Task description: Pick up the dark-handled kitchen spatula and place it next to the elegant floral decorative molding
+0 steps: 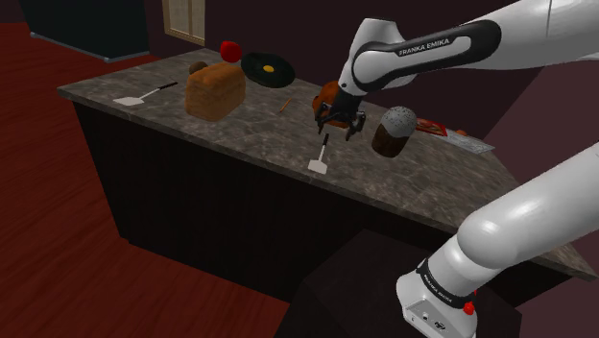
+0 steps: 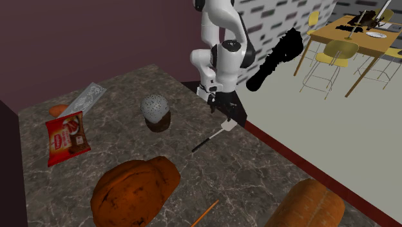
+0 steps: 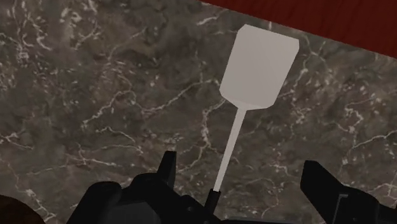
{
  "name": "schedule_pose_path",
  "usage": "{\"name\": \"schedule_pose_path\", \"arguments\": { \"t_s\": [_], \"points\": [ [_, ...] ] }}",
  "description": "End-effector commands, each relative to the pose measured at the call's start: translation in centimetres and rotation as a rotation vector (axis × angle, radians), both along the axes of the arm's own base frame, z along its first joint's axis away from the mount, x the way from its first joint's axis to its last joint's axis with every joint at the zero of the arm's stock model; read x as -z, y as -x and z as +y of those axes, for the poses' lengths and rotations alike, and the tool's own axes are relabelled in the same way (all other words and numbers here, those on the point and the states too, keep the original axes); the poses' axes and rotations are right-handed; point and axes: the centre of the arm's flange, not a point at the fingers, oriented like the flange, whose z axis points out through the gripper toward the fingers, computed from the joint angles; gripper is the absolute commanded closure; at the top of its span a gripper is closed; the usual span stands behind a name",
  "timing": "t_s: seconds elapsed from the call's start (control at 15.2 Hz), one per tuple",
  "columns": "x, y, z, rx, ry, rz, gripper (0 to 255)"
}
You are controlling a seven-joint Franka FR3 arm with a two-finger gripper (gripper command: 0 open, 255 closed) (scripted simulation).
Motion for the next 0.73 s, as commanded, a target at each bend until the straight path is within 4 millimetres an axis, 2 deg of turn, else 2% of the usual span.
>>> {"name": "schedule_pose_path", "arguments": {
  "t_s": [0.0,0.2,0.66],
  "points": [
    [1.8,-1.8,-1.2,0.092,0.003,-0.002,0],
    [4.2,-3.8,-2.8,0.207,0.008,-0.003,0],
    [7.9,-3.9,-3.0,0.207,0.008,-0.003,0]
  ]
}}
